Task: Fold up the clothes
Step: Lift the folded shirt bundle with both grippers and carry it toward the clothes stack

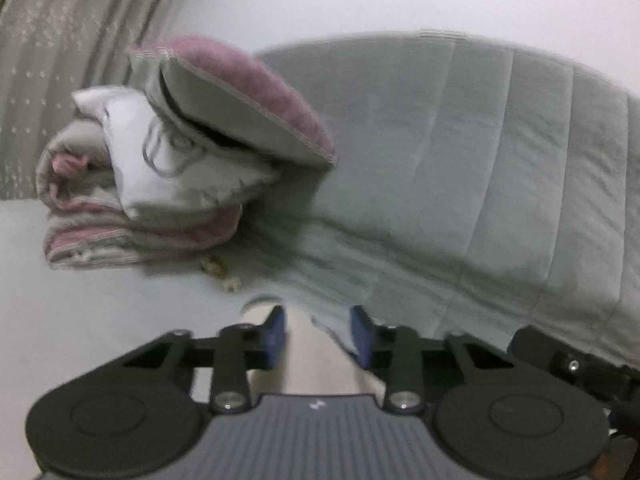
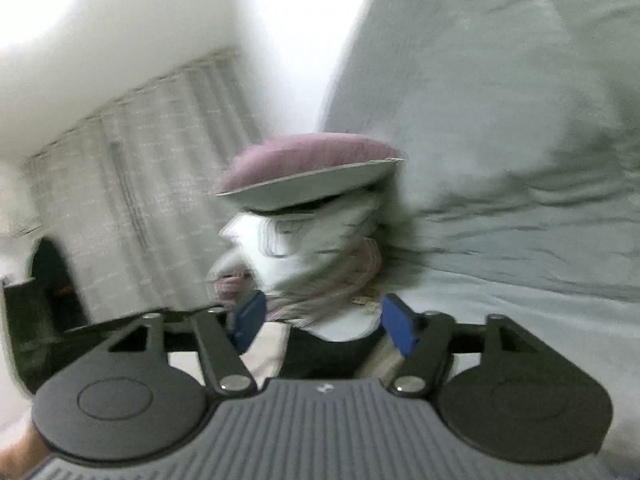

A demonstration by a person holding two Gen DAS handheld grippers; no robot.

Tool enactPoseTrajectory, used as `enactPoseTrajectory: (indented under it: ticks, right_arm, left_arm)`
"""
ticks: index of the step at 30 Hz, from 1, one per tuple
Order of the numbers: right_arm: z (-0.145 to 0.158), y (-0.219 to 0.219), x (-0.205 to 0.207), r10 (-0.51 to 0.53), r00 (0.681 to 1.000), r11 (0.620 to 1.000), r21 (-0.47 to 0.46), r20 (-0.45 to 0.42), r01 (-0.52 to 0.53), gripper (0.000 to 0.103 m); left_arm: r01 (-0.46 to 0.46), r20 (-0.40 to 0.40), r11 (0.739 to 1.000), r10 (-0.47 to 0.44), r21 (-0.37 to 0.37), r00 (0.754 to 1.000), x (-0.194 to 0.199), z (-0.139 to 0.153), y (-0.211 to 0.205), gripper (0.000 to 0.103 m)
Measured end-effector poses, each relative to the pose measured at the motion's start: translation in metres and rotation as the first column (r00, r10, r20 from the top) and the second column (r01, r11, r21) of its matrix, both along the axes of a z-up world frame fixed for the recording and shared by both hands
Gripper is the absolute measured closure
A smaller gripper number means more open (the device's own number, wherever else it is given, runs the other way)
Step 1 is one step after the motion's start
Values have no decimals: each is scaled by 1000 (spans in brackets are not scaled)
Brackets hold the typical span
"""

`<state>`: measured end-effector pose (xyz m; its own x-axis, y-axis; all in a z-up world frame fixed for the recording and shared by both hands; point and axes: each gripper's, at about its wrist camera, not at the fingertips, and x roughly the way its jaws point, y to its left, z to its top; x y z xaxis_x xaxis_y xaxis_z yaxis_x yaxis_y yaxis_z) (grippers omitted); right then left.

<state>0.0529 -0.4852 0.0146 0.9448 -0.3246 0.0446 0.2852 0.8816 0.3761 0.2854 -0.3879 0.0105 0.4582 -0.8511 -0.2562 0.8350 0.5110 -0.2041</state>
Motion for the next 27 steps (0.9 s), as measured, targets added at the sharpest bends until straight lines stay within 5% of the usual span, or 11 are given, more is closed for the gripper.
enactPoseTrajectory:
  ticks: [8,17,19,22,27]
  right_arm:
    - [-23,0,39,-15,953,998,-69,-302,-7,55]
    - [-25,2,40,-27,949,997,-83,-314,1,53]
    - [-21,0,43,-18,954,997,-75,-299,-4,52]
    - [-16,-2,44,-2,958,999,-53,-287,-14,49]
    - [-10,4,38,-21,956,1000,-24,-292,15,40]
  left_arm:
    - [-39,-102,999,39,1,994,24,-47,2,82]
    - [-95,-109,992,87,-77,990,15,-47,7,79]
    - [-109,-95,991,101,-75,990,7,-40,10,70]
    - [-130,-97,989,123,-66,988,-5,-27,18,40]
    - [-159,-84,987,160,18,984,-28,-3,31,30]
